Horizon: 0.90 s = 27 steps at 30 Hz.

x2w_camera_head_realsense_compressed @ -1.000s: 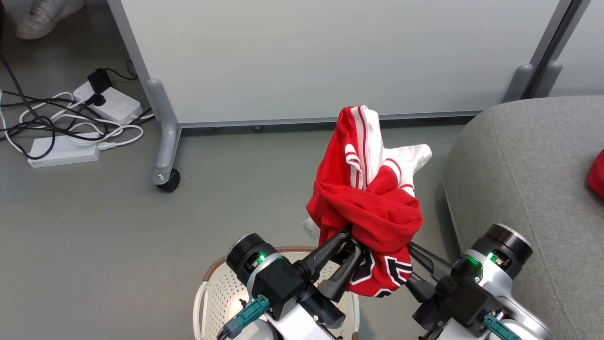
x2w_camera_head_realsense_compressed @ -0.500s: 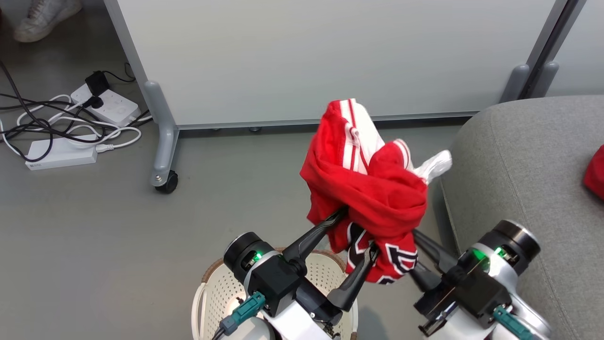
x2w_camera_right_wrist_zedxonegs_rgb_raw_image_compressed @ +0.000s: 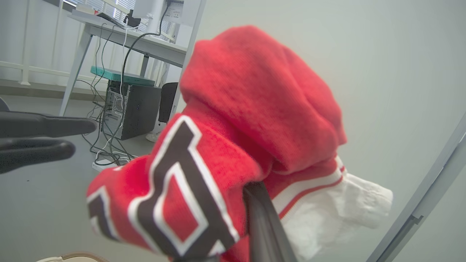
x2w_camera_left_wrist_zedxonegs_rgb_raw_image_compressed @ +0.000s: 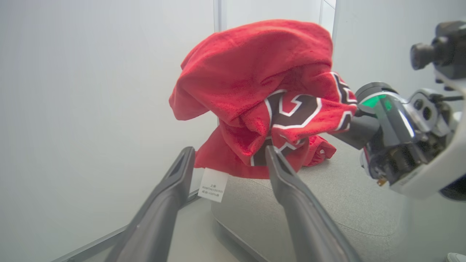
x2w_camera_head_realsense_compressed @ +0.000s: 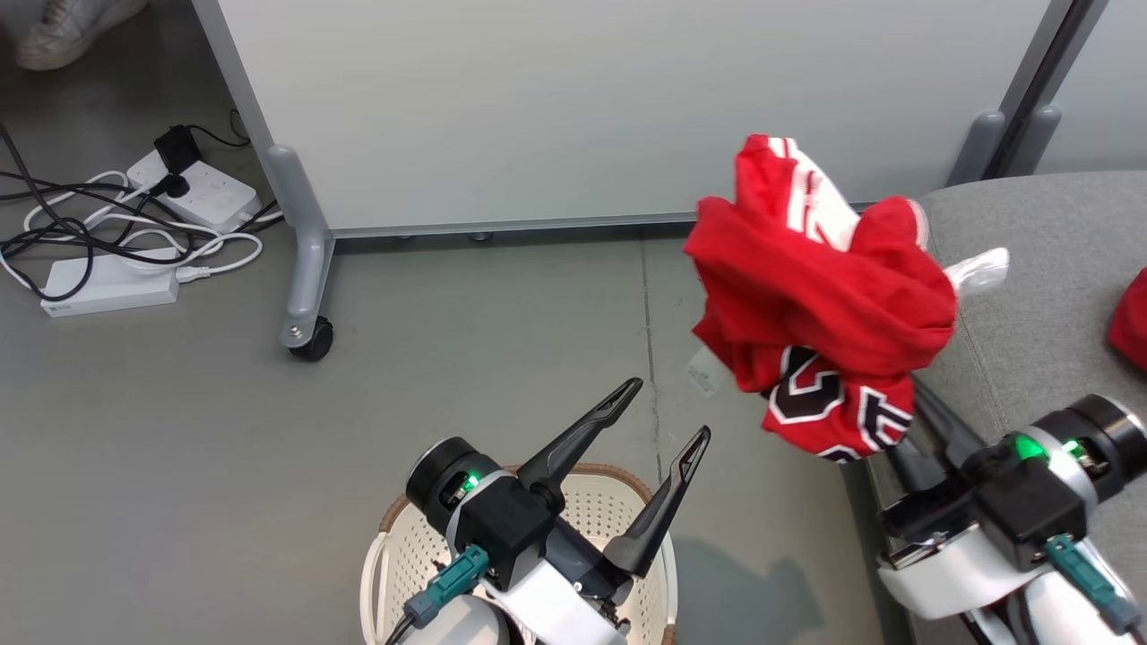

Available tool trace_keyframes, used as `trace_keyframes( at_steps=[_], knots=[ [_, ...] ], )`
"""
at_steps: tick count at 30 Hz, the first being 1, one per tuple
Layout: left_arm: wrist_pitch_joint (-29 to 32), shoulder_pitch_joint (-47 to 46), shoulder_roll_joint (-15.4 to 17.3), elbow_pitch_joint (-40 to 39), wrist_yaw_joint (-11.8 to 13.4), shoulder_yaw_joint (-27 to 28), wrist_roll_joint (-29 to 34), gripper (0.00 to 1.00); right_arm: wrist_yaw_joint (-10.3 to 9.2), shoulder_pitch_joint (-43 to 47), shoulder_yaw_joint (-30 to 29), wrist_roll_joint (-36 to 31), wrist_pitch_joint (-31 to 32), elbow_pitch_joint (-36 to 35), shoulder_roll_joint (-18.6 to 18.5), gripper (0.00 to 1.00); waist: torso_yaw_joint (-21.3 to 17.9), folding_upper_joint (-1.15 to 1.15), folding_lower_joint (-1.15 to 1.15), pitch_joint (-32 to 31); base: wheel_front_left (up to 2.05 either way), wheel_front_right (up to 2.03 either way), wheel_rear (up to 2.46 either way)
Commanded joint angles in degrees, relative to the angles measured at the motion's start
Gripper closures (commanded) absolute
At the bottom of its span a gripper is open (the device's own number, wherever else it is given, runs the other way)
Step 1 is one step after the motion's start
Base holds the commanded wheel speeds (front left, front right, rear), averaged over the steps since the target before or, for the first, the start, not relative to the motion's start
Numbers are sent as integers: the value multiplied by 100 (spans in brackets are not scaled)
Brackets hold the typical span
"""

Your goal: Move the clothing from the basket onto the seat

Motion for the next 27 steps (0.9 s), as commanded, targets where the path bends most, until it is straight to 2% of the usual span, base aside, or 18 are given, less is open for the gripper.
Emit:
trace_keyframes(
  at_steps=[1, 10, 14, 27],
  knots=[
    [2, 68, 21, 42, -3, 28, 57, 0, -1, 46, -105, -41, -48, -20, 5, 100, -16, 0, 0, 1, 0, 0, 0],
    [2, 196, 22, 315, -48, -166, 39, 0, -1, 379, -929, 170, -39, 186, 221, 100, -129, 0, 0, 37, 0, 0, 0],
    [2, 281, 19, 620, -78, -236, 112, 0, -1, 531, -1224, 237, -36, 569, 334, 100, -163, 0, 0, 43, 0, 0, 0],
    [2, 486, 21, 1052, -107, -223, 156, 0, -1, 684, -1426, 466, -36, 1053, 441, 100, -172, 0, 0, 76, 0, 0, 0]
  ],
)
